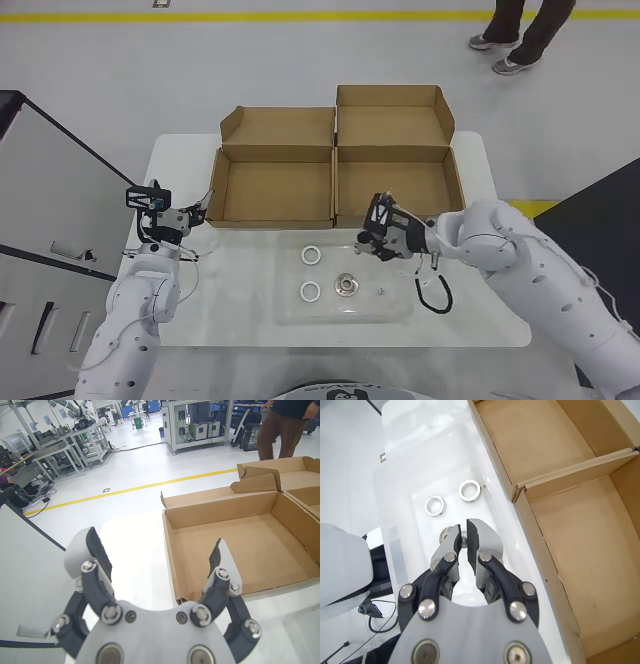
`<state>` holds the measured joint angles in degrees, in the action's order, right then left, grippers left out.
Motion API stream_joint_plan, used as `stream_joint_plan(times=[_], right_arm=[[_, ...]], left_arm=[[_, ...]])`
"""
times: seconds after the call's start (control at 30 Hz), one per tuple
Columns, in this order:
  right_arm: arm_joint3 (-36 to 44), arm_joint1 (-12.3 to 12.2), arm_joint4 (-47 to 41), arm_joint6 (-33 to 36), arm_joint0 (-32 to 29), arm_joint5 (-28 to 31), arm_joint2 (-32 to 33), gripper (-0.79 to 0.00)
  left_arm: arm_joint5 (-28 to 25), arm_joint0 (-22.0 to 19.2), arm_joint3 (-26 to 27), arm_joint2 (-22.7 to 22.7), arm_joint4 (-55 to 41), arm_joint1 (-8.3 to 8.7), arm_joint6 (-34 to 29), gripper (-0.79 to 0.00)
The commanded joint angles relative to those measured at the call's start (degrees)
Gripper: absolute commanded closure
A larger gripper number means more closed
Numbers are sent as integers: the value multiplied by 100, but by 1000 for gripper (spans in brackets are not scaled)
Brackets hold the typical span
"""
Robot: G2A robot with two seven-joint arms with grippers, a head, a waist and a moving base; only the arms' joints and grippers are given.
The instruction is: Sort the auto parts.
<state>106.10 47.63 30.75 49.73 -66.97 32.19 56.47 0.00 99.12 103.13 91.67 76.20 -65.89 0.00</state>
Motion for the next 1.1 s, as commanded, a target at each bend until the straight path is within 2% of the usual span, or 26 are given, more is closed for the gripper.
stream_joint_plan(times=[0.0,0.27,0.43,0.63,0.87,1.07], right_arm=[[41,-65,-133,-102,-210,73,278,0],[-79,-254,-702,-642,-923,535,1199,0],[-253,-338,-1497,-922,-1267,899,1747,0],[-516,-419,-2619,-931,-1524,1392,2226,0],[-778,-455,-3658,-925,-1544,2166,2430,0],[-982,-417,-4038,-836,-1124,2407,2178,0]], left_arm=[[0,0,0,0,0,0,0,-785],[0,0,0,0,0,0,0,-785],[0,0,0,0,0,0,0,-785],[0,0,0,0,0,0,0,-785],[0,0,0,0,0,0,0,-785],[0,0,0,0,0,0,0,-785]])
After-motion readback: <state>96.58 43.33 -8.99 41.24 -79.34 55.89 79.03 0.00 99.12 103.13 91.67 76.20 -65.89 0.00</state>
